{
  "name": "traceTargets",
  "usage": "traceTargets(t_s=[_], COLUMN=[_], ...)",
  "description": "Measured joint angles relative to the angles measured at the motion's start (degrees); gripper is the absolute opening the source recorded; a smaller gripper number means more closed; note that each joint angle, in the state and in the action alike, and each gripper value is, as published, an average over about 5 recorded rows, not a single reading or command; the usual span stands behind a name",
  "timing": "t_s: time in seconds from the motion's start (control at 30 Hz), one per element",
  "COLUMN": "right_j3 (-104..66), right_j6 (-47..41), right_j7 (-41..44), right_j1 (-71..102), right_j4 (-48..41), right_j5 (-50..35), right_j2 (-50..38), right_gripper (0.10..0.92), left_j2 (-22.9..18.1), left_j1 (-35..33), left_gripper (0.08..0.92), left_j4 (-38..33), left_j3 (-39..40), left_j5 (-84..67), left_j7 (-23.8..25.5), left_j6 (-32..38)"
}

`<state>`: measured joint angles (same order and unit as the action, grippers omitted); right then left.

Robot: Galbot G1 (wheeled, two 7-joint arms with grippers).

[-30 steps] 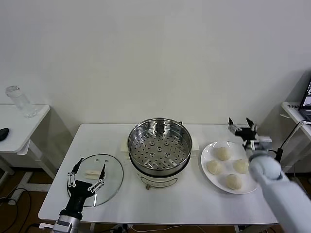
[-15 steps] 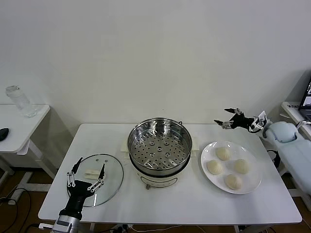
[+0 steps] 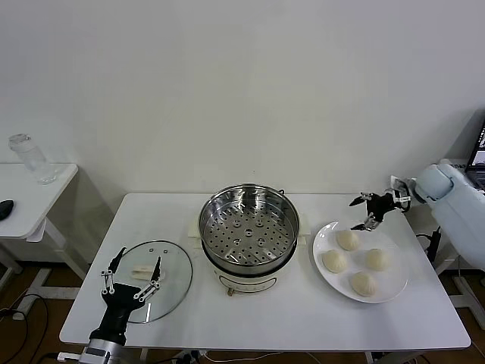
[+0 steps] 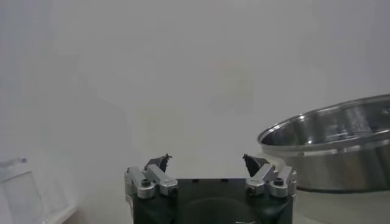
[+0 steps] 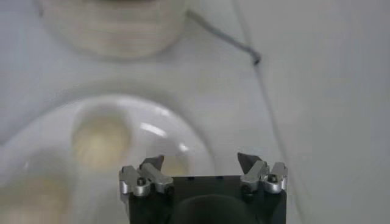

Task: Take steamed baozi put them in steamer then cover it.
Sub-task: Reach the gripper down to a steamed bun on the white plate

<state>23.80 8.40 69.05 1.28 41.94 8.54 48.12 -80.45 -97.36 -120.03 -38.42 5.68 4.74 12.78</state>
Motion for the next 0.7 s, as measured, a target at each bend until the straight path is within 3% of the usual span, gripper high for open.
traceTargets(t_s=[0.7], right_j3=[0.99], right_j6=[3.66], right_j7=[1.84], right_j1=[-0.46], right_j4=[-8.24], right_j5=[14.5], right_j2=[8.93], right_gripper=[0.822], left_j2=[-0.11], left_j1=[0.27], left_gripper=[0.823], left_j4=[0.59], left_j3=[-0.55], left_j5=[0.0], left_j7=[-0.32], left_j6=[0.09])
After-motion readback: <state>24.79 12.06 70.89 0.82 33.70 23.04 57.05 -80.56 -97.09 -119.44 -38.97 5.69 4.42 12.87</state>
